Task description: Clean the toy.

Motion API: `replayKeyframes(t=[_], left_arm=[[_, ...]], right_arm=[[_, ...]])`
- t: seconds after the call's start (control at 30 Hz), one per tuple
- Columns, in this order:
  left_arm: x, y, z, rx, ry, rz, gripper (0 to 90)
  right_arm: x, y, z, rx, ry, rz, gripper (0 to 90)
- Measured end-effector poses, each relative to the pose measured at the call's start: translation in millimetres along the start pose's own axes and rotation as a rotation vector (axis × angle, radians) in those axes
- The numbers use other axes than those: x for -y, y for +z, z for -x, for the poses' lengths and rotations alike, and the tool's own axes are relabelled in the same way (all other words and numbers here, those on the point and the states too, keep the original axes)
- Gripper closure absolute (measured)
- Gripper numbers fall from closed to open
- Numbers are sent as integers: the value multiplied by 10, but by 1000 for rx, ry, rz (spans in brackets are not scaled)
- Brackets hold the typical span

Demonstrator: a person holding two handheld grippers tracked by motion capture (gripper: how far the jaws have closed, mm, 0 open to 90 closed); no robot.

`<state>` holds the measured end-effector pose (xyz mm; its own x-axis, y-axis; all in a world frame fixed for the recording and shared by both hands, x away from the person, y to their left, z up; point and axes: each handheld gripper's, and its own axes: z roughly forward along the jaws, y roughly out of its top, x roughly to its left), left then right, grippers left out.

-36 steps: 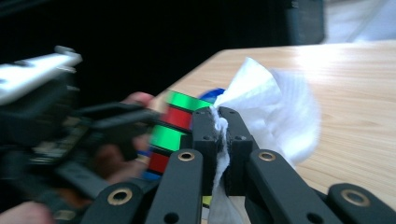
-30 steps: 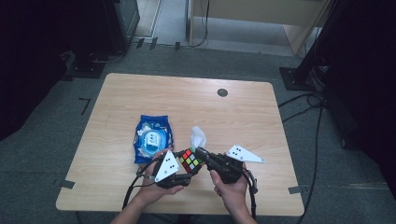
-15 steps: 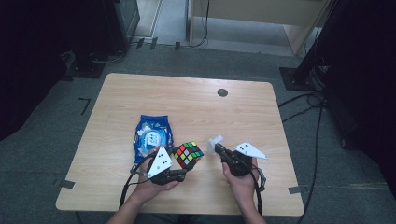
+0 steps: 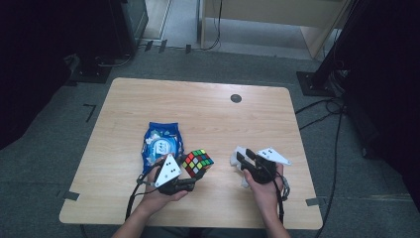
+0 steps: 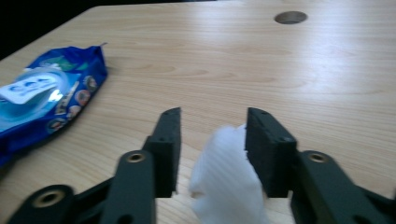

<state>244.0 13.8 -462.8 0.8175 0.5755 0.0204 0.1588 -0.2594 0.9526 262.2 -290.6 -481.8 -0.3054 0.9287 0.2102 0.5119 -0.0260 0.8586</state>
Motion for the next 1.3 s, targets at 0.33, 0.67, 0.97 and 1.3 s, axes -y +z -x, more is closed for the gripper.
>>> replayKeyframes(t=[0.33, 0.67, 0.97, 1.3], left_arm=[[8, -10, -41, -12, -9, 3, 340], [6, 23, -4, -22, -5, 1, 340], [5, 80, 102, -49, 32, -3, 340], [-4, 111, 197, -52, 60, 9, 339]], right_arm=[[-148, -162, -65, 78, -18, 47, 377], [-296, -326, -357, -75, 7, 96, 356], [-337, -372, -725, -289, 90, 75, 245], [-217, -204, -844, -384, 210, -20, 183]])
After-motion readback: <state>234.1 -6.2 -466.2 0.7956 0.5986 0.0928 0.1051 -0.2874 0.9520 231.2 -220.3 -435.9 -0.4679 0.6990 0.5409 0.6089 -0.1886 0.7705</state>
